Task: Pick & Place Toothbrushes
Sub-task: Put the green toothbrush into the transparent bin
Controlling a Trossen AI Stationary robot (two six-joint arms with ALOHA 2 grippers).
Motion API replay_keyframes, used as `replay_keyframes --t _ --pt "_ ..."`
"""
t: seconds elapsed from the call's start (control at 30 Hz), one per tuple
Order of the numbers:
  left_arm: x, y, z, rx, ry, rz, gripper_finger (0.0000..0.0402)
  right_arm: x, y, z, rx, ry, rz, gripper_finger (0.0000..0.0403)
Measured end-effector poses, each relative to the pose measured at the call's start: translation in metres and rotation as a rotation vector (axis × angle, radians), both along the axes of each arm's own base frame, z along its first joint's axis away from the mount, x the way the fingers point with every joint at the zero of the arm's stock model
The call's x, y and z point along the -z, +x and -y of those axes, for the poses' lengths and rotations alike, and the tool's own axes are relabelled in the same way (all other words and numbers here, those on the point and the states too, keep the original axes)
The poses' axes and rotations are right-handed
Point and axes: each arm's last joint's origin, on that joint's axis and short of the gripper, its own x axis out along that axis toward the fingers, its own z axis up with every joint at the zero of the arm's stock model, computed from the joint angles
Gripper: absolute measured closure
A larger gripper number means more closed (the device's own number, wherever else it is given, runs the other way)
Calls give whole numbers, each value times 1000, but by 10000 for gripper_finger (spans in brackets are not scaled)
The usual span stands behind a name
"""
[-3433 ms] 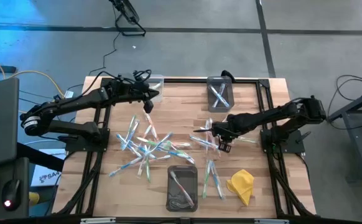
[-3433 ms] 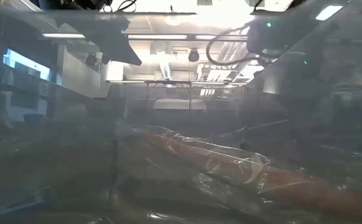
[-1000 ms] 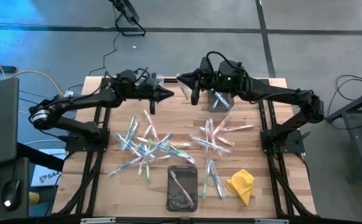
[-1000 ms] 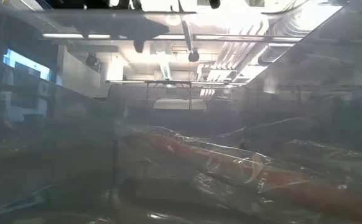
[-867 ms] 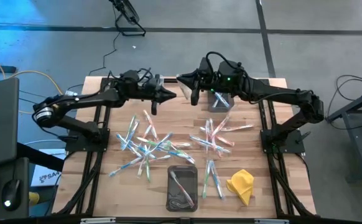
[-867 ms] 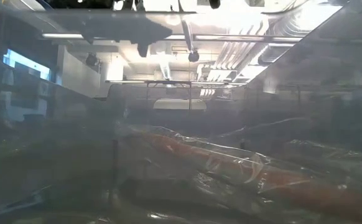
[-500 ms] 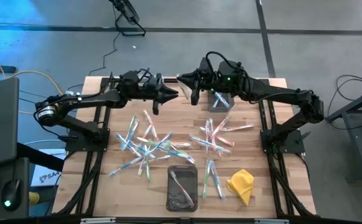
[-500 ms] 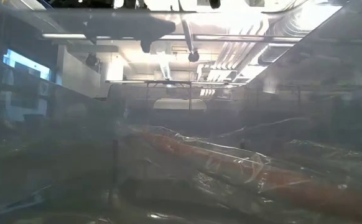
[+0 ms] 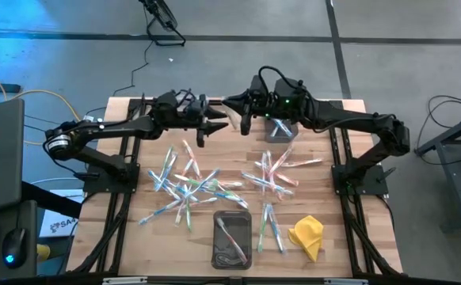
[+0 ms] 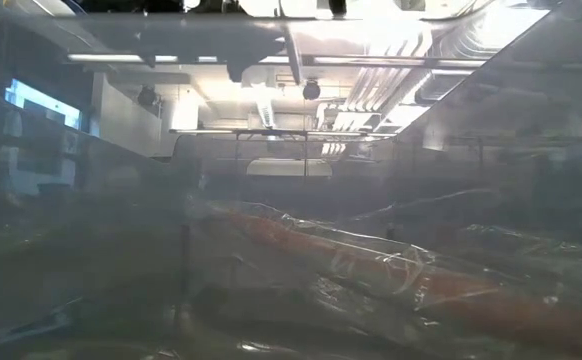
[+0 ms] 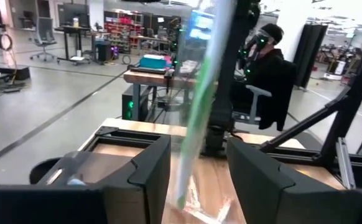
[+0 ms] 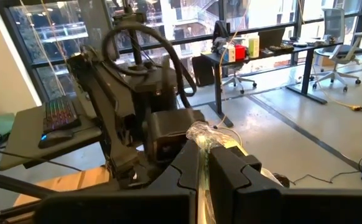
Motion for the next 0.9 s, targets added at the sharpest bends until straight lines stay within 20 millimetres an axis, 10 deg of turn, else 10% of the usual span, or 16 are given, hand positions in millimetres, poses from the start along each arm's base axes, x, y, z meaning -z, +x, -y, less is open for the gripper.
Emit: replay_keyframes --t 0.53,0.9 --pt "13 15 1 -42 -44 -3 252 4 10 -6 -23 -5 22 397" --pt "13 15 1 -40 -42 1 329 4 10 -6 -18 -5 22 397"
